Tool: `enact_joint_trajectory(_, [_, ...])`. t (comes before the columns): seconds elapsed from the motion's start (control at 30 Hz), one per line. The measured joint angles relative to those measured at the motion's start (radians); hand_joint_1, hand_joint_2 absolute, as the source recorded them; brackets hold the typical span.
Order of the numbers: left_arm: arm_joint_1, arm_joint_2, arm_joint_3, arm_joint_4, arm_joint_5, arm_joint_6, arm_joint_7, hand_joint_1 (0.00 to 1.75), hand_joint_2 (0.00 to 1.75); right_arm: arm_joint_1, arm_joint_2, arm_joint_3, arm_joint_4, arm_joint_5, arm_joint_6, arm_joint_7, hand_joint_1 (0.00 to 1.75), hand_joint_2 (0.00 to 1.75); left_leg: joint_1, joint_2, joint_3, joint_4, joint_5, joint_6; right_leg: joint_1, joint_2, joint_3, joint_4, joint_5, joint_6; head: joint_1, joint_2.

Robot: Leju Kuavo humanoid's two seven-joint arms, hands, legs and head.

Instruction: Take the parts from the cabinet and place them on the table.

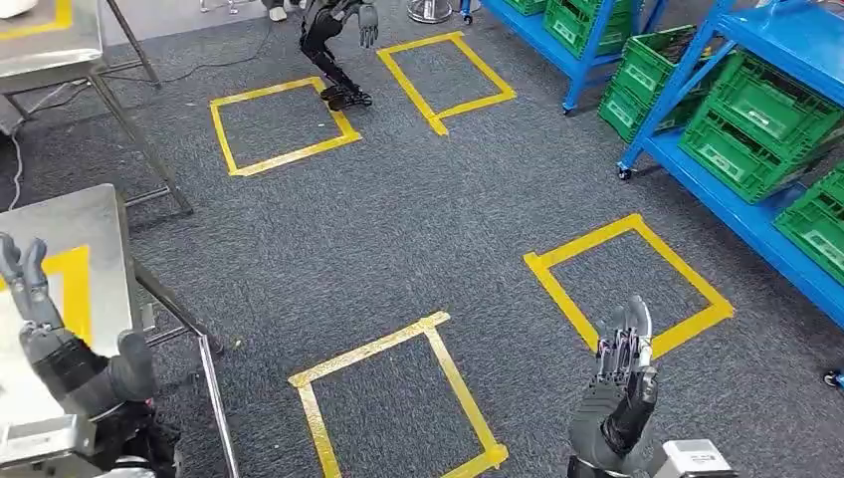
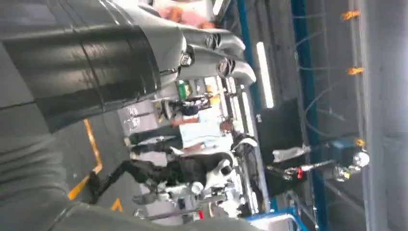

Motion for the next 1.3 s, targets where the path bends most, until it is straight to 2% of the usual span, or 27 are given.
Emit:
enact_joint_trajectory(0.07, [-0.005,0.0,0.0,0.0,0.0,0.0,0.0,0.0,0.0,0.006,0.0,0.0,0.0,0.0,0.0,0.0,0.0,0.0,0.004,0.014,0.006,-0.003,0.004,0.009,0.0,0.017,-0.015,-0.004,0.002,0.01,0.003,0.0])
enact_joint_trajectory(0.1, [-0.006,-0.001,0.001,0.0,0.0,-0.001,0.0,0.0,0.0,0.007,0.0,0.0,0.0,0.0,0.0,0.0,0.0,0.0,0.008,0.025,0.011,-0.008,0.006,0.013,0.003,-0.004,-0.011,0.008,-0.006,0.014,0.007,0.0])
enact_joint_trajectory(0.13, [-0.005,0.0,0.001,0.0,0.0,-0.002,0.0,0.0,0.0,0.005,0.0,0.0,0.0,0.0,0.0,0.0,0.0,0.0,0.008,0.031,0.016,-0.012,0.003,0.021,0.008,-0.053,-0.027,0.045,-0.025,0.018,0.019,0.0])
enact_joint_trajectory(0.17, [-0.004,-0.001,0.001,0.0,0.0,-0.002,0.0,0.0,0.0,0.003,0.0,0.0,0.0,0.0,0.0,0.0,0.0,0.0,0.008,0.04,0.018,-0.012,0.001,0.027,0.004,-0.082,-0.063,0.122,-0.06,0.022,0.037,0.0])
enact_joint_trajectory(0.23, [-0.002,0.0,0.001,0.0,0.0,-0.002,0.0,0.0,0.0,0.004,0.0,0.0,0.0,0.0,0.0,0.0,0.0,0.0,0.007,0.06,0.019,-0.012,-0.003,0.03,-0.004,-0.1,-0.145,0.282,-0.12,0.028,0.049,0.0])
enact_joint_trajectory(0.27, [-0.002,0.0,0.001,0.0,0.0,-0.002,0.0,0.0,0.0,0.004,0.0,0.0,0.0,0.0,0.0,0.0,0.0,0.0,0.007,0.069,0.019,-0.012,-0.004,0.03,-0.009,-0.102,-0.165,0.316,-0.122,0.03,0.054,0.0])
enact_joint_trajectory(0.3, [-0.002,-0.001,0.001,0.0,0.0,-0.002,0.0,0.0,0.0,0.004,0.0,0.0,0.0,0.0,0.0,0.0,0.0,0.0,0.007,0.079,0.02,-0.012,-0.006,0.029,-0.014,-0.104,-0.163,0.303,-0.104,0.032,0.057,0.0])
enact_joint_trajectory(0.37, [-0.002,0.0,0.001,0.0,0.0,-0.002,0.0,0.0,0.0,0.004,0.0,0.0,0.0,0.0,0.0,0.0,0.0,0.0,0.007,0.102,0.027,-0.012,-0.014,0.022,-0.023,-0.119,-0.097,0.155,-0.018,0.036,0.063,0.0])
enact_joint_trajectory(0.4, [-0.002,-0.001,0.001,0.0,0.0,-0.002,0.0,0.0,0.0,0.003,0.0,0.0,0.0,0.0,0.0,0.0,0.0,0.0,0.006,0.112,0.033,-0.011,-0.02,0.015,-0.025,-0.151,-0.05,0.06,0.023,0.036,0.065,0.0])
enact_joint_trajectory(0.43, [-0.001,-0.001,0.001,0.0,0.0,-0.002,0.0,0.0,0.0,0.0,0.0,0.0,0.0,0.0,0.0,0.0,0.0,0.0,0.003,0.121,0.036,-0.012,-0.025,0.008,-0.011,-0.192,-0.029,0.027,0.002,0.041,0.068,0.0])
enact_joint_trajectory(0.57, [-0.003,-0.002,0.0,0.0,0.0,-0.001,0.0,0.0,0.0,0.001,0.0,-0.001,0.0,0.0,0.0,0.0,0.0,0.0,0.002,0.17,0.055,-0.019,-0.035,-0.016,0.003,-0.15,-0.018,0.008,0.002,0.009,0.048,0.0])
enact_joint_trajectory(0.6, [-0.005,-0.001,0.0,-0.001,0.0,-0.001,0.0,0.0,0.0,0.002,0.0,-0.001,-0.001,0.0,0.0,0.0,0.0,0.0,0.01,0.168,0.047,-0.019,-0.047,-0.025,-0.006,-0.137,-0.004,-0.005,0.006,-0.003,0.047,0.0])
enact_joint_trajectory(0.63, [-0.006,0.0,0.0,-0.001,0.0,-0.001,0.0,0.0,0.0,0.001,0.001,-0.001,-0.002,0.0,0.0,-0.001,0.0,0.0,0.011,0.127,0.046,0.004,-0.062,-0.024,-0.005,-0.129,0.003,-0.01,0.005,-0.007,0.04,0.0])
enact_joint_trajectory(0.67, [-0.005,0.0,0.0,-0.002,-0.001,0.0,-0.002,0.0,0.0,-0.003,0.001,-0.002,-0.002,0.001,0.0,0.0,0.0,0.0,0.008,0.089,0.014,0.073,-0.095,-0.02,-0.005,-0.119,0.006,-0.012,0.005,-0.018,0.035,0.0])
enact_joint_trajectory(0.73, [-0.001,0.001,0.0,-0.002,0.0,0.0,0.0,0.0,0.0,-0.002,0.001,-0.002,-0.002,0.0,0.0,0.0,0.0,0.0,0.004,0.061,-0.078,0.233,-0.147,-0.021,-0.004,-0.097,0.005,-0.011,0.003,-0.024,0.012,0.0])
enact_joint_trajectory(0.77, [0.0,0.001,0.0,-0.002,0.0,0.0,0.0,0.0,0.0,-0.001,0.001,-0.002,0.0,0.0,0.0,0.0,0.0,0.0,0.003,0.058,-0.117,0.29,-0.153,-0.021,-0.002,-0.083,0.005,-0.011,0.002,-0.025,0.008,0.0])
enact_joint_trajectory(0.83, [0.0,0.001,0.0,-0.002,0.0,0.0,0.0,0.0,0.0,-0.001,0.001,-0.002,0.0,0.0,0.0,0.0,0.0,0.0,0.002,0.057,-0.116,0.246,-0.095,-0.016,-0.002,-0.059,0.008,-0.011,0.002,-0.024,0.004,0.0])
enact_joint_trajectory(0.9, [0.0,0.001,0.0,-0.002,0.0,0.0,0.0,0.0,0.0,-0.001,0.001,-0.002,0.0,0.0,0.0,0.0,0.0,0.0,0.004,0.042,-0.044,0.07,0.008,-0.011,-0.004,-0.034,0.012,-0.006,-0.002,-0.018,-0.006,0.0])
enact_joint_trajectory(0.93, [-0.001,0.001,0.0,-0.002,0.0,0.0,0.0,0.0,0.0,-0.001,0.001,-0.002,0.0,0.0,0.0,0.0,0.0,0.0,0.007,0.016,-0.021,0.018,0.01,-0.01,-0.004,-0.026,0.008,0.0,-0.006,-0.011,-0.01,0.0])
enact_joint_trajectory(0.97, [-0.001,0.001,0.0,-0.003,0.002,0.0,0.002,0.0,0.0,-0.002,0.001,-0.002,0.0,0.0,0.0,0.0,0.0,0.0,0.008,0.008,-0.008,-0.008,-0.003,-0.011,0.001,-0.018,0.001,0.011,-0.011,-0.004,-0.013,0.0])
enact_joint_trajectory(1.07, [0.0,0.0,0.001,-0.003,0.024,0.004,0.018,0.0,0.0,0.001,0.0,-0.002,0.0,0.006,0.0,0.011,0.0,0.0,-0.002,0.026,-0.002,-0.001,0.003,-0.001,-0.009,0.003,-0.007,0.0,0.0,0.016,-0.009,0.0])
enact_joint_trajectory(1.1, [0.0,-0.001,0.001,-0.003,0.024,0.004,0.019,0.0,0.0,0.002,-0.002,-0.002,-0.001,0.008,0.0,0.013,0.0,0.0,0.005,0.039,0.002,-0.01,0.007,0.006,-0.008,-0.007,-0.021,0.006,-0.005,0.02,-0.009,0.0])
enact_joint_trajectory(1.13, [0.001,-0.002,0.0,-0.003,0.026,0.004,0.021,0.0,0.0,0.0,-0.002,-0.002,-0.002,0.01,0.0,0.014,0.0,0.0,0.004,0.047,0.008,-0.013,0.007,0.01,-0.002,-0.063,-0.028,0.027,-0.018,0.024,0.001,0.0])
enact_joint_trajectory(1.17, [0.002,-0.002,0.001,-0.003,0.026,0.004,0.021,0.0,0.0,-0.003,-0.003,-0.002,-0.003,0.011,0.0,0.016,0.0,0.0,0.001,0.059,0.01,-0.014,0.005,0.017,-0.003,-0.094,-0.055,0.087,-0.047,0.028,0.017,0.0])
enact_joint_trajectory(1.23, [0.002,-0.002,0.002,-0.003,0.027,0.004,0.022,0.0,0.0,-0.002,-0.005,-0.001,-0.003,0.011,0.0,0.018,0.0,0.0,-0.005,0.083,0.01,-0.014,0.001,0.022,-0.007,-0.107,-0.13,0.239,-0.112,0.033,0.023,0.0])
enact_joint_trajectory(1.27, [0.002,-0.002,0.002,-0.003,0.027,0.005,0.022,0.0,0.0,-0.001,-0.005,-0.001,-0.003,0.012,0.0,0.018,0.0,0.0,-0.007,0.098,0.01,-0.013,-0.001,0.025,-0.008,-0.108,-0.162,0.303,-0.131,0.034,0.027,0.0])
enact_joint_trajectory(1.3, [0.002,-0.002,0.001,-0.003,0.027,0.005,0.022,0.0,0.0,0.0,-0.006,-0.001,-0.002,0.012,0.0,0.018,0.0,0.0,-0.01,0.11,0.011,-0.013,-0.002,0.026,-0.008,-0.109,-0.166,0.313,-0.125,0.033,0.031,0.0])
